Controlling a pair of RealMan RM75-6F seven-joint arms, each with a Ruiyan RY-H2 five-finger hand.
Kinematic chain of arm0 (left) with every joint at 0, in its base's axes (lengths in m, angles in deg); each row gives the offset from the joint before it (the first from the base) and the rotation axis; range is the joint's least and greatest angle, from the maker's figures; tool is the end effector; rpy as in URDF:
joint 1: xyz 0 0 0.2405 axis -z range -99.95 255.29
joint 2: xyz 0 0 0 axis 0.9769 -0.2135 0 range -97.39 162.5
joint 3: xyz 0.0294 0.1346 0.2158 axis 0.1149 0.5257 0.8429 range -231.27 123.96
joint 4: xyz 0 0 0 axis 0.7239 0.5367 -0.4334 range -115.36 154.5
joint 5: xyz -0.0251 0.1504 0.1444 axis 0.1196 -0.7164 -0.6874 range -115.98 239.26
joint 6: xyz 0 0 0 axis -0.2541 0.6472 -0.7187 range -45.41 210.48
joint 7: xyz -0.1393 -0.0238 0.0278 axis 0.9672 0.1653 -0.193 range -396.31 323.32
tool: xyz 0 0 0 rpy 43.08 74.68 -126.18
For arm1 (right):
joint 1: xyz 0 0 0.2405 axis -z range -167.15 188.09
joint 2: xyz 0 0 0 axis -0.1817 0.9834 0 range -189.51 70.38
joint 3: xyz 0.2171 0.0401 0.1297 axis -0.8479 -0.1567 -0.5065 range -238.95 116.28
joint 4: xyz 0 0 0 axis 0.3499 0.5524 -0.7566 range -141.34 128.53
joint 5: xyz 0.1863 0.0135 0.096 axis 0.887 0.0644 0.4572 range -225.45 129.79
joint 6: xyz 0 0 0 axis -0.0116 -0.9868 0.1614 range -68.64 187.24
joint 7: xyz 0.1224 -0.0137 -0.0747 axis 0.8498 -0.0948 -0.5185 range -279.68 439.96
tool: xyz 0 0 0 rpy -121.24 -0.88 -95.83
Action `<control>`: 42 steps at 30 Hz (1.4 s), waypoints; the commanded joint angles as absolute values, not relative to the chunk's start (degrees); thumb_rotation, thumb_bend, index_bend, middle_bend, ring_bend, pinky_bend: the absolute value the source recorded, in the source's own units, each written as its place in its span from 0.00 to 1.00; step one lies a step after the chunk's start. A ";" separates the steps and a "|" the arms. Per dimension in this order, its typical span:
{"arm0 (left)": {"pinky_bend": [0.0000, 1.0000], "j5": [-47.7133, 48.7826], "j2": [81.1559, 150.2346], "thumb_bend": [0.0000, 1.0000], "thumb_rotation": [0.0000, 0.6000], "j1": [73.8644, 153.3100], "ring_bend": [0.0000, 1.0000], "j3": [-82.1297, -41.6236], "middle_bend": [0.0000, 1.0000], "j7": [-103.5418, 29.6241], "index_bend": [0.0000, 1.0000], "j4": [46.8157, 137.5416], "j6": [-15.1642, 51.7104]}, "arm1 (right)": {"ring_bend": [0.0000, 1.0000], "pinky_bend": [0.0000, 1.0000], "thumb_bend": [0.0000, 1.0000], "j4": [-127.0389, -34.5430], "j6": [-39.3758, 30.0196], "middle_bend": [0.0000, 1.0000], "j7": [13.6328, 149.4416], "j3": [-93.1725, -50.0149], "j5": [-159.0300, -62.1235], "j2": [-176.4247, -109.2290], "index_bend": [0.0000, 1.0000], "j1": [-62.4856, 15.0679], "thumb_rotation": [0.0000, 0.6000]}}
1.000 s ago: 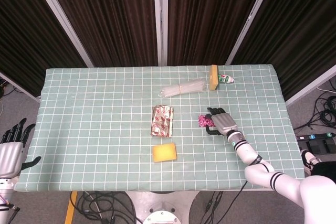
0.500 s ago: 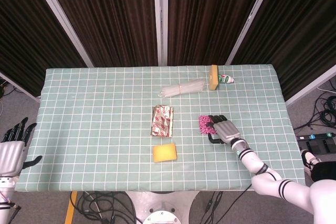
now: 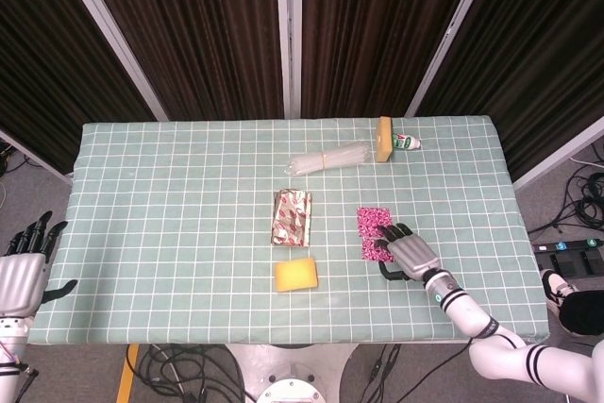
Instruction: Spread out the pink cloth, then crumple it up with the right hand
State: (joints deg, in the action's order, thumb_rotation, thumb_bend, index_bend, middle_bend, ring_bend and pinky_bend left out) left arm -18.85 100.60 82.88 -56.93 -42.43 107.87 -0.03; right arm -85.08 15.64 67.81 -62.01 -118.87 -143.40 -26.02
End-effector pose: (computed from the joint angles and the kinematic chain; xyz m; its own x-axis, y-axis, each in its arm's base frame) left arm -0.3322 0.1846 0.1440 0.4781 0.0443 0.8772 0.8736 0.0793 -0.4801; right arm -0.2472 -0.3043 -0.0209 0.5767 -0.4815 0.6600 -0.8157 -0.3854 0.4315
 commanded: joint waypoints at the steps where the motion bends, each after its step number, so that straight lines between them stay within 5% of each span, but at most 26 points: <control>1: 0.17 -18.97 100.67 0.06 1.00 82.77 0.10 -56.88 0.10 -42.31 0.17 107.83 -0.25 | 0.00 0.00 0.54 -85.69 14.20 0.00 67.27 -63.35 -118.59 -142.92 0.24 -26.18 0.31; 19: 0.17 -18.69 100.52 0.06 1.00 82.09 0.10 -56.58 0.10 -41.87 0.17 107.84 -0.51 | 0.00 0.00 0.54 -73.13 19.40 0.00 64.99 -65.99 -113.32 -152.43 0.24 -31.02 0.31; 42: 0.17 -18.56 101.19 0.06 1.00 82.43 0.10 -56.91 0.10 -41.41 0.17 106.84 -0.05 | 0.00 0.00 0.54 -74.68 17.06 0.00 61.58 -61.65 -112.46 -147.29 0.24 -26.67 0.30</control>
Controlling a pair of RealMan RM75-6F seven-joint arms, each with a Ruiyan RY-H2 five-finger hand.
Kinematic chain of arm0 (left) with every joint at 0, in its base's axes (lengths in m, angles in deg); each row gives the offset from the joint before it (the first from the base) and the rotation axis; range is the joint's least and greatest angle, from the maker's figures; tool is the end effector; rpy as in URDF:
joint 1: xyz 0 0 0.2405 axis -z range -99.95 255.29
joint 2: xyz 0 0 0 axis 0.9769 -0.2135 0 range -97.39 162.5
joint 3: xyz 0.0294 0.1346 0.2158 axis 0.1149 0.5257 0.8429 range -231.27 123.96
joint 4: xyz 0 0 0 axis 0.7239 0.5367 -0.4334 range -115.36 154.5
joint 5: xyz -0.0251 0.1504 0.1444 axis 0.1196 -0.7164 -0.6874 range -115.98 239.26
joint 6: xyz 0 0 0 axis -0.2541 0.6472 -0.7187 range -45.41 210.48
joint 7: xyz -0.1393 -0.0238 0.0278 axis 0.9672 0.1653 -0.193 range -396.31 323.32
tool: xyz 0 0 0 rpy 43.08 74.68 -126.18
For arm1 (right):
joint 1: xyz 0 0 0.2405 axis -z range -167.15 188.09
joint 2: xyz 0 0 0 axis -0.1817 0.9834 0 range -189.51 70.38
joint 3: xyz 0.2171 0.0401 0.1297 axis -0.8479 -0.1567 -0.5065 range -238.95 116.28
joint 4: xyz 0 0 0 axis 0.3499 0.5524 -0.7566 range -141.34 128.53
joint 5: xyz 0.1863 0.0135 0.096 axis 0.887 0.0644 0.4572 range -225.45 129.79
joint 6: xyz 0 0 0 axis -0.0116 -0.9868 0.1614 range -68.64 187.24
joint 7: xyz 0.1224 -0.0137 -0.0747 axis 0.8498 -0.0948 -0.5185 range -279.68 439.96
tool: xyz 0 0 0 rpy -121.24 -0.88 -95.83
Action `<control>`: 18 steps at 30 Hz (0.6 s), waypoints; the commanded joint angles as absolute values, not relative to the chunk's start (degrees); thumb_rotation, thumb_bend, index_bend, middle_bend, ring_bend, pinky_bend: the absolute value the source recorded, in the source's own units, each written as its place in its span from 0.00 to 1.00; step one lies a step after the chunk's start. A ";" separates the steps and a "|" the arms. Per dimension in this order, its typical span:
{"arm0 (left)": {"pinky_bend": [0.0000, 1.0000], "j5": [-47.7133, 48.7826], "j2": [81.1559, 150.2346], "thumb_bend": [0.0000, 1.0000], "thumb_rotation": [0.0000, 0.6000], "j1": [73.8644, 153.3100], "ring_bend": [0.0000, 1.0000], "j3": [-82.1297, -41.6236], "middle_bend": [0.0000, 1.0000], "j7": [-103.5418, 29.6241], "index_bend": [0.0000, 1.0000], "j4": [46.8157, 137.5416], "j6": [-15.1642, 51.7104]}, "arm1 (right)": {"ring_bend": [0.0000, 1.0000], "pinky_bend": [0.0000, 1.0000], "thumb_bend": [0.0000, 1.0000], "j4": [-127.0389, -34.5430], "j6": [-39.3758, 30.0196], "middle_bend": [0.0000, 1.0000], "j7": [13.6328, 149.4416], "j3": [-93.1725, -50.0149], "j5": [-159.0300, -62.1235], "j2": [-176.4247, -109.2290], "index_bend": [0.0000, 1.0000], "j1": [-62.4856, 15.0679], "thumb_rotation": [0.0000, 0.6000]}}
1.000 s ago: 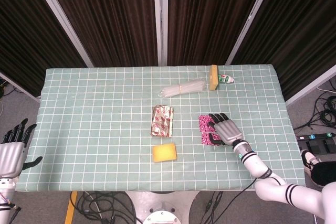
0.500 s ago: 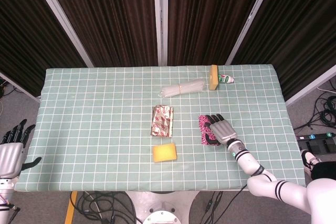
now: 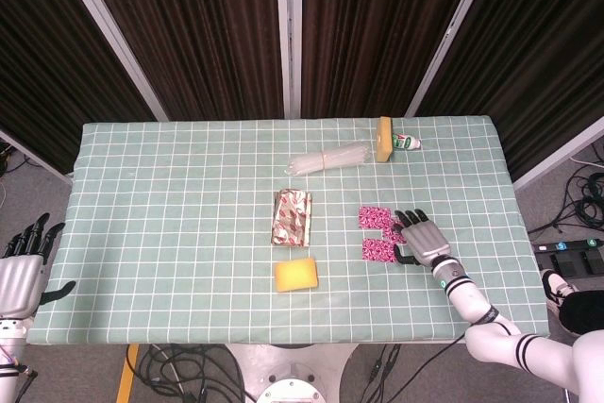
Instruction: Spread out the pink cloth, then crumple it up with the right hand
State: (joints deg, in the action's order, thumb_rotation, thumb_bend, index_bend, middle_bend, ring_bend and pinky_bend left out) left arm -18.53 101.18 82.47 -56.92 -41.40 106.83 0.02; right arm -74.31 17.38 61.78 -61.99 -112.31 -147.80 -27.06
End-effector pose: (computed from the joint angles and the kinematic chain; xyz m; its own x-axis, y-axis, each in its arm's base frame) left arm -0.3370 0.1823 0.1428 0.4682 0.0472 0.8824 0.8774 0.0932 -0.4706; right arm -0.2799 -0.3285 -0.0239 0.6559 -0.4624 0.5966 -0.7510 -0.3200 0.5776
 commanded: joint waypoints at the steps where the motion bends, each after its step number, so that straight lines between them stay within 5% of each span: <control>1: 0.17 -18.59 101.20 0.06 1.00 82.41 0.10 -56.91 0.10 -41.43 0.17 106.83 -0.11 | 0.00 0.00 0.54 -74.91 16.85 0.00 61.57 -61.55 -112.55 -147.00 0.24 -26.47 0.30; 14: 0.17 -18.65 101.04 0.06 1.00 82.58 0.10 -57.10 0.10 -41.72 0.17 107.22 -0.15 | 0.00 0.00 0.53 -79.71 12.39 0.00 66.63 -63.61 -114.81 -142.36 0.24 -24.44 0.30; 18: 0.17 -18.89 100.88 0.06 1.00 82.55 0.10 -57.14 0.10 -41.89 0.17 107.62 -0.48 | 0.00 0.00 0.41 -82.54 12.08 0.01 69.15 -65.91 -115.29 -140.31 0.24 -25.33 0.32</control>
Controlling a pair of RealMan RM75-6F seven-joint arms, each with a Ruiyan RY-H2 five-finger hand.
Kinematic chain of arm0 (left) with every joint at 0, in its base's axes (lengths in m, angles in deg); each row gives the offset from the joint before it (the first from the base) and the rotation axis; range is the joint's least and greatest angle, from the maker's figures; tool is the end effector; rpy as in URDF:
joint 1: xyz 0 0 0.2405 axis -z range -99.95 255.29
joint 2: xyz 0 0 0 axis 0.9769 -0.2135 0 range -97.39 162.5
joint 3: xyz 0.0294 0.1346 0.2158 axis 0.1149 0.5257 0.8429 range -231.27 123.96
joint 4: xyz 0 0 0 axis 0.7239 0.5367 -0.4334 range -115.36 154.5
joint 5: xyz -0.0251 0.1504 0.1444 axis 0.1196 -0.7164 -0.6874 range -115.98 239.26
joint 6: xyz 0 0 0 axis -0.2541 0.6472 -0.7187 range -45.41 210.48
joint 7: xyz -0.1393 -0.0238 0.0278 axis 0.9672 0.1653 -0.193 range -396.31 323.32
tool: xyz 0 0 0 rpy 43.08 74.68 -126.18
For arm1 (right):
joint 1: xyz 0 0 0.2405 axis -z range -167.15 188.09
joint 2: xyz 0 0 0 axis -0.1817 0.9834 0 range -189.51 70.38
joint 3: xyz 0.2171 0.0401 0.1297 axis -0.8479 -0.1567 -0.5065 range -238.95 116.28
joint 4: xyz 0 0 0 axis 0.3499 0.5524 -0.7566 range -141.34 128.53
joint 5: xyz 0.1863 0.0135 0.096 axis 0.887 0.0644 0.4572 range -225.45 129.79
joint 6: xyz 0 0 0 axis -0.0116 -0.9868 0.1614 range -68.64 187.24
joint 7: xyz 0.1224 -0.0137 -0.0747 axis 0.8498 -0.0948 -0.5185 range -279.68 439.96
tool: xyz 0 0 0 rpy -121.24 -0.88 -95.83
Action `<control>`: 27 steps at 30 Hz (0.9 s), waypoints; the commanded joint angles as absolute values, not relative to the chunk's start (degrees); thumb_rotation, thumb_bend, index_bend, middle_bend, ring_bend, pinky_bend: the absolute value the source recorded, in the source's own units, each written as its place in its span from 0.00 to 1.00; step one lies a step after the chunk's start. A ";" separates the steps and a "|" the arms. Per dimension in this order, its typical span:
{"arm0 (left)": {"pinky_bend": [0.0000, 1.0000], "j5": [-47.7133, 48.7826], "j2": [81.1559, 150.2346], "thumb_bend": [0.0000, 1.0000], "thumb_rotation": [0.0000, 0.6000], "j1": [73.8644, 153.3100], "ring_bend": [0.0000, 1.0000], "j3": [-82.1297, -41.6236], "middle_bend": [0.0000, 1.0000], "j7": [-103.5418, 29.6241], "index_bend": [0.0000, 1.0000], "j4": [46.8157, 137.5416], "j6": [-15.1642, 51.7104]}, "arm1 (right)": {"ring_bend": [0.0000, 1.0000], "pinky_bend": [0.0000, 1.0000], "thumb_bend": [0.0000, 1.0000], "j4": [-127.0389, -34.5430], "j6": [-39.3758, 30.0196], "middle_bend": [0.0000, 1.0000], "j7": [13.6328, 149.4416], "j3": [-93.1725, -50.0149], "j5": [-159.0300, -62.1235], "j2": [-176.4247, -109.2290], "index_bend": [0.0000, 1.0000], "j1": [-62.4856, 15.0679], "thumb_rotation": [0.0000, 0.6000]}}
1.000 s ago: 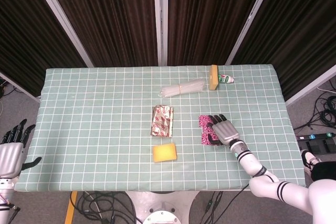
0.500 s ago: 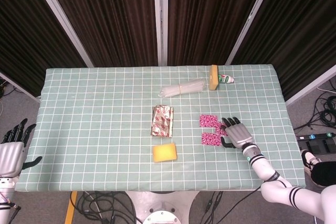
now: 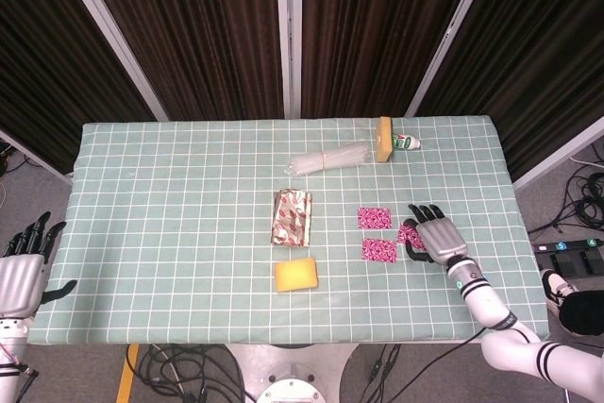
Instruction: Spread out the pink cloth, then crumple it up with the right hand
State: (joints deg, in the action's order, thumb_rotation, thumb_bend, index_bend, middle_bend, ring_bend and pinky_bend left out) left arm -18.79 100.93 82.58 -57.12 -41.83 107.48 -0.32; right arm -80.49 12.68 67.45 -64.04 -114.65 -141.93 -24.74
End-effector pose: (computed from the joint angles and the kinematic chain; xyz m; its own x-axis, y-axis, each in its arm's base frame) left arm -0.3336 0.1836 0.1440 0.4697 0.0377 0.8820 0.8778 0.0867 -0.4712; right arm -0.2754 -0.3285 0.0126 0.5743 -0.4133 0.7066 -0.8179 -0.2533 0.5166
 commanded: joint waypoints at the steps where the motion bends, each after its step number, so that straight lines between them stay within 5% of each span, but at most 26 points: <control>1: 0.17 -18.94 100.86 0.06 1.00 82.50 0.10 -57.15 0.10 -41.91 0.17 107.73 -0.62 | 0.00 0.00 0.35 -82.91 12.01 0.01 69.39 -66.43 -115.25 -140.07 0.24 -25.60 0.36; 7: 0.17 -19.66 100.64 0.06 1.00 81.99 0.10 -56.68 0.10 -42.27 0.17 108.37 -1.50 | 0.00 0.00 0.17 -83.46 12.19 0.04 69.82 -68.61 -114.49 -139.92 0.25 -27.10 0.67; 12: 0.17 -20.02 100.31 0.06 1.00 81.63 0.10 -56.58 0.10 -42.47 0.17 108.88 -2.24 | 0.00 0.01 0.17 -79.26 13.51 0.06 65.95 -69.46 -112.45 -143.40 0.27 -29.54 0.96; 27: 0.17 -19.22 100.24 0.06 1.00 81.36 0.10 -56.48 0.10 -42.45 0.17 108.96 -1.61 | 0.00 0.01 0.17 -65.76 21.11 0.07 62.01 -70.87 -102.64 -155.68 0.30 -35.14 1.00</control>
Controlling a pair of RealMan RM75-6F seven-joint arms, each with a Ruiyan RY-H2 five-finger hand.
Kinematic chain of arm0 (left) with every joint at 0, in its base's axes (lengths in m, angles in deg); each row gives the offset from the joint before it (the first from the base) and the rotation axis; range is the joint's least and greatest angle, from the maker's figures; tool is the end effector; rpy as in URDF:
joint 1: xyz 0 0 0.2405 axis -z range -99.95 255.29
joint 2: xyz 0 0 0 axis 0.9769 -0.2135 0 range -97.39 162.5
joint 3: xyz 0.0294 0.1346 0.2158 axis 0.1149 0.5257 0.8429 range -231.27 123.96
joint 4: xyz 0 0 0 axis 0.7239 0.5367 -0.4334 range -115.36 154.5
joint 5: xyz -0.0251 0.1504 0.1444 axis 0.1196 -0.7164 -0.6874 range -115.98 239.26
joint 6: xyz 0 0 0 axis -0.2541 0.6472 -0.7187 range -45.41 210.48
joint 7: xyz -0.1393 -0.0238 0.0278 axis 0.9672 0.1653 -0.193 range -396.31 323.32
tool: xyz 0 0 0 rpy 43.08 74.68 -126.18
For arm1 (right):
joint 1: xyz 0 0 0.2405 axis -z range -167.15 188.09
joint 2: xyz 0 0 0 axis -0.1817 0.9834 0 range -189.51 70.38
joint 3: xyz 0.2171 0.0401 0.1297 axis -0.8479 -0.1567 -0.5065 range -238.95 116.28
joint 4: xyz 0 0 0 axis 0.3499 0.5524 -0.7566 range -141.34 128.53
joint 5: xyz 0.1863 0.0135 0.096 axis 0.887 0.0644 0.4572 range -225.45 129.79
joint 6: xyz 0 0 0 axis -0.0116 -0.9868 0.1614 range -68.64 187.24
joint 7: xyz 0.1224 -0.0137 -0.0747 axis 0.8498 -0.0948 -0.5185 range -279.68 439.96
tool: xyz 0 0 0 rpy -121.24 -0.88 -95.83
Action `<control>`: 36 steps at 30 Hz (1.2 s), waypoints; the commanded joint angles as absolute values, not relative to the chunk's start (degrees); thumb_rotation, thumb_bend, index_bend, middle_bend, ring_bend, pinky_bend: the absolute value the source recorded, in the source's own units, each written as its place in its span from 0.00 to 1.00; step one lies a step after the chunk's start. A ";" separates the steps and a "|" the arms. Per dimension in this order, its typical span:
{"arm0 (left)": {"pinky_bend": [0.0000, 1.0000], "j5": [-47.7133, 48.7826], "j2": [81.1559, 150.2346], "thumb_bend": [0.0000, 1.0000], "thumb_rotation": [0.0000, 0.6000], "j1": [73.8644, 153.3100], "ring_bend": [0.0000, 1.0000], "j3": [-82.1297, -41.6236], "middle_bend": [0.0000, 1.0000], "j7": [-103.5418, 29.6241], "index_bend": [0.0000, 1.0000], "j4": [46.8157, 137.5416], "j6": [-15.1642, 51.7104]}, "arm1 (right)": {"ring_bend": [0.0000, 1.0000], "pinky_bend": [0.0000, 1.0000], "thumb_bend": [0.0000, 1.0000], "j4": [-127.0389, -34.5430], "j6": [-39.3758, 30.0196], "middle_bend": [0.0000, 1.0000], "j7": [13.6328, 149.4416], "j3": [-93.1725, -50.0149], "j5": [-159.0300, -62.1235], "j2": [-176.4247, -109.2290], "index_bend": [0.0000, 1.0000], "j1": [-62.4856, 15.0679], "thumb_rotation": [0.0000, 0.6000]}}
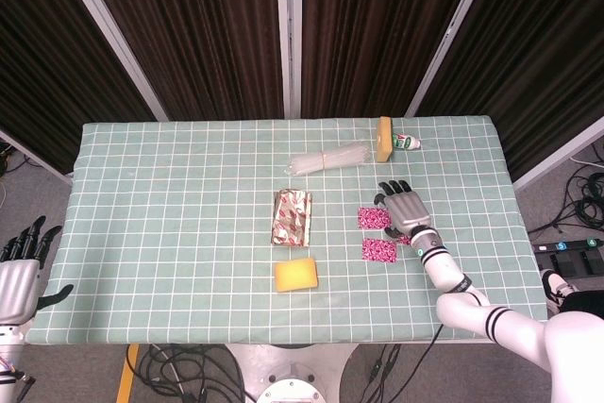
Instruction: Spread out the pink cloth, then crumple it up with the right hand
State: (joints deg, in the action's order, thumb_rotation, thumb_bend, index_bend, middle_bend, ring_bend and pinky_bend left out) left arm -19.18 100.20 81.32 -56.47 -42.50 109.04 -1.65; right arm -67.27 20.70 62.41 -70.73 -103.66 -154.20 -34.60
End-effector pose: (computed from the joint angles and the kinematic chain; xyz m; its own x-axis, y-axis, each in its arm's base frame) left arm -0.3320 0.1738 0.1465 0.4701 0.0376 0.8818 0.8765 0.0979 -0.4714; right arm -0.2264 -0.3903 -0.0373 0.5409 -0.4187 0.7295 -0.8402 -0.2280 0.4921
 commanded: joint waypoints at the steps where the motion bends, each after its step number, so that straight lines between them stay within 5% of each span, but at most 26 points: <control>1: 0.17 -19.27 100.27 0.06 1.00 81.39 0.10 -56.49 0.10 -42.43 0.17 108.87 -1.60 | 0.00 0.01 0.17 -65.23 21.23 0.07 62.00 -70.93 -102.26 -156.17 0.30 -35.22 1.00; 36: 0.17 -19.57 100.80 0.06 1.00 80.95 0.10 -56.36 0.10 -38.90 0.17 106.55 -1.33 | 0.00 0.01 0.17 -58.43 20.65 0.07 59.41 -71.27 -100.48 -162.72 0.31 -35.94 1.00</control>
State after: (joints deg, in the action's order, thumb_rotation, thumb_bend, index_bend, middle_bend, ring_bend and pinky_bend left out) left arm -19.57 100.80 80.96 -56.36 -38.92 106.56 -1.33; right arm -58.51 20.64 59.47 -71.26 -100.53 -162.65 -35.93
